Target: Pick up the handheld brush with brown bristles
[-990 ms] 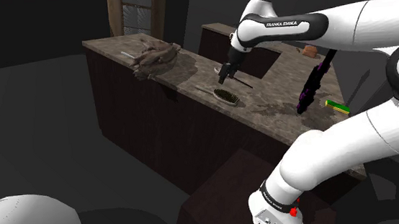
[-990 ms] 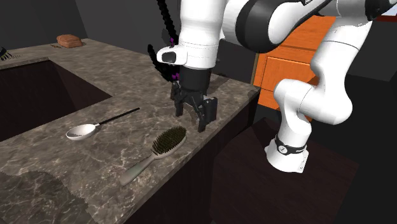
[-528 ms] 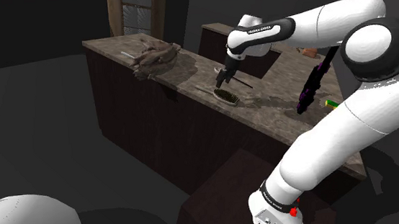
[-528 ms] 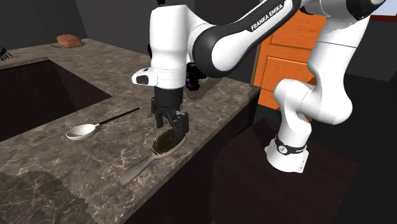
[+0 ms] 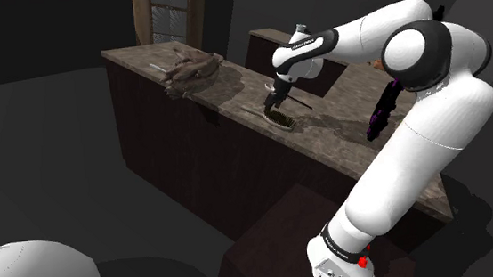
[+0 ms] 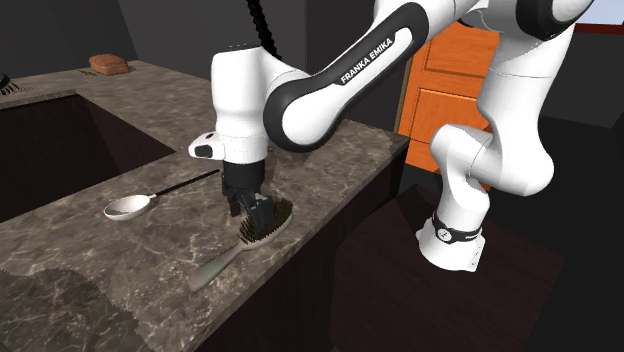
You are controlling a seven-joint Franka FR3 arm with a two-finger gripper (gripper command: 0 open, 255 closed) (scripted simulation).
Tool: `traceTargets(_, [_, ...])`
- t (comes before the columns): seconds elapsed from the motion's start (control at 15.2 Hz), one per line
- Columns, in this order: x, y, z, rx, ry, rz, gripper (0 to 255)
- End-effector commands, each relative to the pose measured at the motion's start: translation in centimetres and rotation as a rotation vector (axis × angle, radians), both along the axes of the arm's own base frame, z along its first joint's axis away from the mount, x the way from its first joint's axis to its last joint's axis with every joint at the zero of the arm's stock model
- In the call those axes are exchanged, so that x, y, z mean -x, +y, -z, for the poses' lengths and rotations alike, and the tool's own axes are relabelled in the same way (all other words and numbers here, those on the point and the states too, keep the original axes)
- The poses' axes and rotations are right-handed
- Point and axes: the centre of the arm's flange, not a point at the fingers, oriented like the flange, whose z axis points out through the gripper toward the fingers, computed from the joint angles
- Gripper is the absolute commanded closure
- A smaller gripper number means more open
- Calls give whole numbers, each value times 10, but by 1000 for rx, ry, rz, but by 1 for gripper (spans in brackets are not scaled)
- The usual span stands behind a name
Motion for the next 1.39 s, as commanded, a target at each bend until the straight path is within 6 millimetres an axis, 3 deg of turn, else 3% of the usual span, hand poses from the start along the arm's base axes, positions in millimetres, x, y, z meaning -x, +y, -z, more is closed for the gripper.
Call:
traceTargets(0.0, [1, -1, 12, 0, 0, 0, 0])
traceTargets(0.13, [1, -1, 25, 0, 0, 0, 0])
traceTargets(0.26, [1, -1, 25, 0, 0, 0, 0])
traceTargets(0.33, [1, -1, 25, 0, 0, 0, 255])
traceTargets(0.92, [1, -1, 25, 0, 0, 0, 255])
traceTargets(1.32, [1, -1, -6, 0, 0, 0, 255])
